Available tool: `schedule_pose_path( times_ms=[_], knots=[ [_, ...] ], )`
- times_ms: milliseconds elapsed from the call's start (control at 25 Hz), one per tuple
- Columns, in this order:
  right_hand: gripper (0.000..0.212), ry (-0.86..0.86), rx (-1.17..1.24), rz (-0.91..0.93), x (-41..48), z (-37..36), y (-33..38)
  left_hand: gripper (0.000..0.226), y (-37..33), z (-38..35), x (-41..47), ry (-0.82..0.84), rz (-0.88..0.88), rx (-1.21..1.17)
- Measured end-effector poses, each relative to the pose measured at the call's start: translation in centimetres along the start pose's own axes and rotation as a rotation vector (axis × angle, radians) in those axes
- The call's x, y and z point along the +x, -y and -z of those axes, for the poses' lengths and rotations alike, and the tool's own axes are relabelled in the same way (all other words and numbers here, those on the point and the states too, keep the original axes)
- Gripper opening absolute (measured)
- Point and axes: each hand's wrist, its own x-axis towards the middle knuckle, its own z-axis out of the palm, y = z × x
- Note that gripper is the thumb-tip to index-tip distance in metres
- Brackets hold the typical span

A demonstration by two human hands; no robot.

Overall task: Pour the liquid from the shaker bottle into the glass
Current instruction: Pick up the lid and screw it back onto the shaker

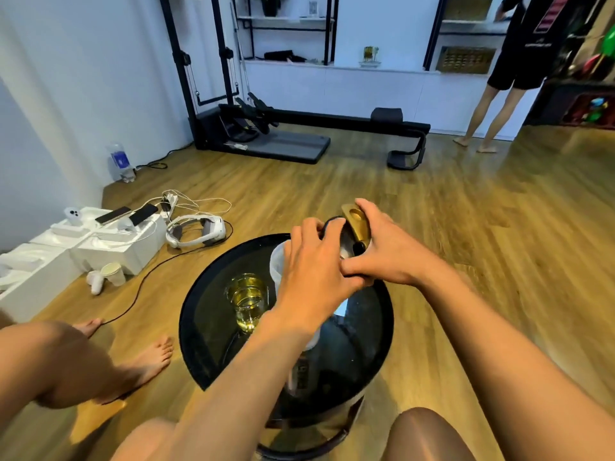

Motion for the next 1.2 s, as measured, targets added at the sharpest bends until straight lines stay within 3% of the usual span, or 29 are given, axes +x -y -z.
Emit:
schedule_pose_path(
  times_ms=[160, 440, 560, 680, 760, 920, 1080, 1200],
  knots=[
    [0.125, 0.133, -0.164, 0.035, 2.9, -2.7, 3.2, 0.100, 5.7, 1.8, -0.2, 0.055, 0.100, -0.085],
    [0.125, 0.283, -0.351, 0.079, 5.5, -4.7, 4.3, 0.131, 11.2, -3.0, -1.1, 0.104, 0.360, -0.546],
    [0.119, 0.328, -0.445, 0.051, 5.9, -5.2, 5.3, 0.112, 12.5, -5.9, -1.4, 0.089, 0.381, -0.616],
    [0.101, 0.236, -0.541, -0.051, 5.8, -7.2, 6.5, 0.084, 13.0, -7.4, -1.8, 0.070, 0.378, -0.649],
    [0.092, 0.176, -0.548, -0.023, 5.8, -7.7, 6.4, 0.090, 13.0, -7.7, -1.8, 0.050, 0.374, -0.632],
    [0.105, 0.309, -0.467, 0.175, 6.0, -5.4, 5.3, 0.119, 13.0, -7.1, -1.4, 0.096, 0.275, -0.515],
    [0.102, 0.448, -0.437, 0.172, 6.3, -4.4, 5.6, 0.105, 13.5, -6.5, -1.1, 0.174, 0.254, -0.578],
    [0.095, 0.326, -0.534, 0.146, 5.7, -6.0, 5.3, 0.101, 13.2, -6.4, -1.2, 0.152, 0.251, -0.574]
  ],
)
